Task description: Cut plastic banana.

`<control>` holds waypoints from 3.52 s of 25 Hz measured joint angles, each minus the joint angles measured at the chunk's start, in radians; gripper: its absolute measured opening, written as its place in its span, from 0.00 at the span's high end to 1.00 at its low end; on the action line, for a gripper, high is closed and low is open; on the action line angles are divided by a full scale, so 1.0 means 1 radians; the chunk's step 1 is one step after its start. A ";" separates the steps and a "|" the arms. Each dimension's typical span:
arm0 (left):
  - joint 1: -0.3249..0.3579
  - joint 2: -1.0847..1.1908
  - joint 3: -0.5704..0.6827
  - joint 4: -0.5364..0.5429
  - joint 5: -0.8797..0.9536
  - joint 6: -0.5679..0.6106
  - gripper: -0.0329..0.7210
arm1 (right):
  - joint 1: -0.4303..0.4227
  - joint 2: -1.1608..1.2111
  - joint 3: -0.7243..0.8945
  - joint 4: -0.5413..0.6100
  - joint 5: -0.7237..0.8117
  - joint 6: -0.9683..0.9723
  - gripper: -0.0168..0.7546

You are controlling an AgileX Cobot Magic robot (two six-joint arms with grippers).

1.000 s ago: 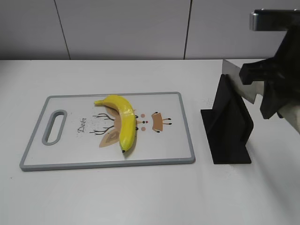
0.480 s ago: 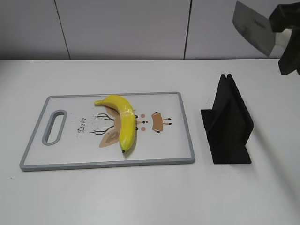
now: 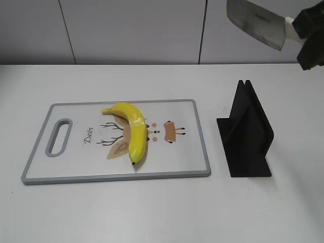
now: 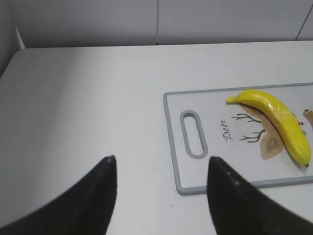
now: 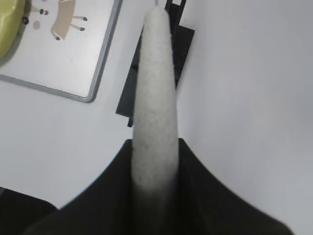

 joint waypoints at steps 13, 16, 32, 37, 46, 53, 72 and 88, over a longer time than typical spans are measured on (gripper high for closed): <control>-0.003 0.625 -0.304 -0.274 -0.103 0.505 0.14 | -0.035 0.289 -0.238 0.040 0.010 -0.556 0.76; -0.022 0.766 -0.417 -0.319 -0.041 0.638 0.15 | -0.035 0.356 -0.276 0.112 0.009 -0.681 0.76; -0.259 1.329 -0.828 -0.299 0.125 0.939 0.18 | -0.035 0.512 -0.350 0.407 0.006 -1.256 0.76; -0.285 1.417 -0.845 -0.299 0.133 1.011 0.18 | -0.035 0.525 -0.350 0.435 0.002 -1.367 0.76; -0.286 1.527 -0.881 -0.294 0.102 1.025 0.18 | -0.037 0.541 -0.350 0.469 -0.015 -1.498 0.76; -0.286 1.564 -0.892 -0.295 0.095 1.028 0.21 | -0.037 0.551 -0.350 0.523 -0.047 -1.525 0.76; -0.287 1.589 -0.893 -0.275 0.024 1.058 0.95 | -0.037 0.612 -0.351 0.518 -0.145 -1.542 0.76; -0.286 1.889 -0.926 -0.306 -0.001 1.032 0.95 | -0.047 0.920 -0.371 0.469 -0.168 -1.396 0.73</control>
